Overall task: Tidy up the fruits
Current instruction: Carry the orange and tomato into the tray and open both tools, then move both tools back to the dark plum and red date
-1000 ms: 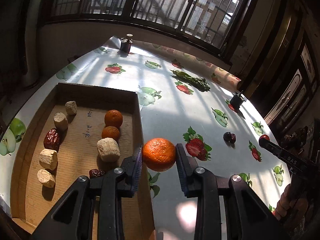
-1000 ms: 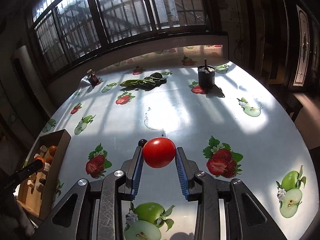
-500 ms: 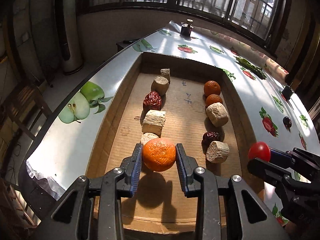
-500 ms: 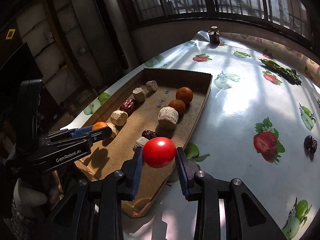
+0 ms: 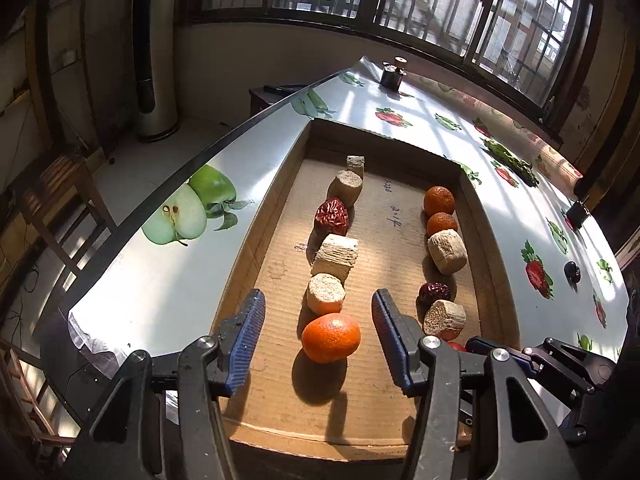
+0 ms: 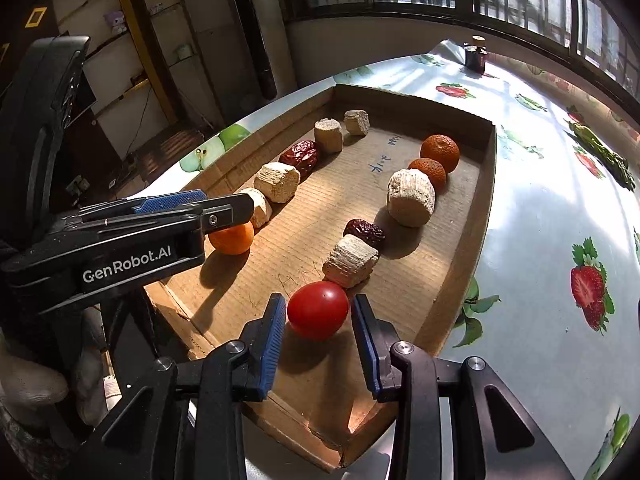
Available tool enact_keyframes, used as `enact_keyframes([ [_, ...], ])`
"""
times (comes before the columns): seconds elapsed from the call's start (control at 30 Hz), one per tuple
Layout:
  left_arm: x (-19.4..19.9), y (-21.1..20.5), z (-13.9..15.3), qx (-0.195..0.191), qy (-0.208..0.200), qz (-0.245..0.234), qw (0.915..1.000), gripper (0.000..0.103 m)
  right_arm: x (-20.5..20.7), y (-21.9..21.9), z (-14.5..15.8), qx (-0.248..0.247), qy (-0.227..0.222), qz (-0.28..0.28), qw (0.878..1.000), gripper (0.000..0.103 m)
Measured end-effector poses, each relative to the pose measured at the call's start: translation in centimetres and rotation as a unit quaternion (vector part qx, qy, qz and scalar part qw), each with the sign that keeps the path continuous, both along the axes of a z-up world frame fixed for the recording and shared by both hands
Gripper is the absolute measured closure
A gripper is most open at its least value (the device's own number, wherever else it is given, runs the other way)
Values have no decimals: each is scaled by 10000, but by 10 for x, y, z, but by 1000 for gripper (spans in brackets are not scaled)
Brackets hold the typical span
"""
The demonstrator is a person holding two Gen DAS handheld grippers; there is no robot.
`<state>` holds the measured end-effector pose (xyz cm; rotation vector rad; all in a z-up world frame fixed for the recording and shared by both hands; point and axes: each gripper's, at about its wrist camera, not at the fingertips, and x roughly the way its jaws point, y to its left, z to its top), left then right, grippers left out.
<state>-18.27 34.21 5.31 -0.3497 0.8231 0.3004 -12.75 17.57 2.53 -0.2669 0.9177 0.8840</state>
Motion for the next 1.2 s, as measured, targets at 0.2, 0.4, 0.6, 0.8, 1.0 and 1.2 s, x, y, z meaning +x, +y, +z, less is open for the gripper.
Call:
enact_keyframes([
  [0.2,-9,-3,17,88,-277,159,9995,25,0,-12,12,216,-12,-124,9997,49],
  [0.4,-10,-20,28,405,-415,101,9983,16,2,-41,30,372,-98,-411,9984,38],
  [0.6,-3,-46,31,864,-301,-1,9958,15,9,-74,37,432,-117,-736,9963,34],
  [0.8,0,-71,36,1296,-287,-115,9911,15,18,-103,33,444,-56,-1040,9936,33],
  [1.0,7,-88,37,1447,-228,-285,9888,15,24,-126,31,491,-5,-1255,9909,33],
  [1.2,13,-102,37,1531,-181,-425,9871,15,32,-148,30,574,39,-1480,9873,33],
])
